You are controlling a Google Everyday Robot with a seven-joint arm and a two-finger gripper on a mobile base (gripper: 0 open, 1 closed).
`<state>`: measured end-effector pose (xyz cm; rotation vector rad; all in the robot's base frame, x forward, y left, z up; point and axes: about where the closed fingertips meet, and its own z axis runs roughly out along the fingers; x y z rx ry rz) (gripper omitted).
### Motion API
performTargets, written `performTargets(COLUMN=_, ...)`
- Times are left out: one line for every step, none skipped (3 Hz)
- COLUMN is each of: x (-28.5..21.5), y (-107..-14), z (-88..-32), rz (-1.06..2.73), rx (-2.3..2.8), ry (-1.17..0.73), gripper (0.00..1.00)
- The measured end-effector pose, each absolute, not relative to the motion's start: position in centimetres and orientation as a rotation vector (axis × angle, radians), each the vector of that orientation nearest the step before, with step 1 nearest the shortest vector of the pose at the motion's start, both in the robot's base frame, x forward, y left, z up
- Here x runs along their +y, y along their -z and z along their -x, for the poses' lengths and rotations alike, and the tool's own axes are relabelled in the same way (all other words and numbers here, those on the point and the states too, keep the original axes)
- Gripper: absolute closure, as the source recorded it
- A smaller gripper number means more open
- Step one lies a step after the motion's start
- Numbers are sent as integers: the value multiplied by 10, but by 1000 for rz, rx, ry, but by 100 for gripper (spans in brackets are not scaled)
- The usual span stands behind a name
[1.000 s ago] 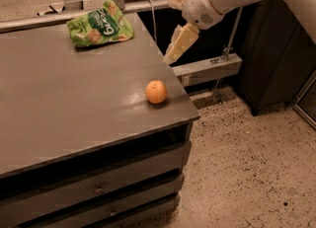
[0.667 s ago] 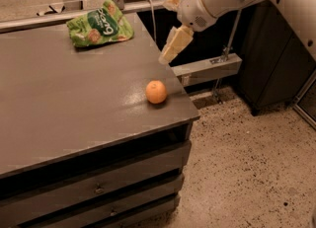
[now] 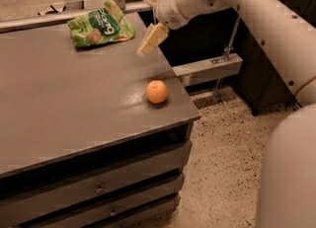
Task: Move green rice chip bag near orange
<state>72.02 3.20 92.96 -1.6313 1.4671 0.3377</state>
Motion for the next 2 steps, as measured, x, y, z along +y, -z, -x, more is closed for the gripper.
performTargets(x=58, y=-935, z=-754, rz=1543, rx=1434, ry=-370, gripper=0)
performTargets(x=83, y=-935, z=-778, rz=1445, rx=1446, ry=-400, gripper=0)
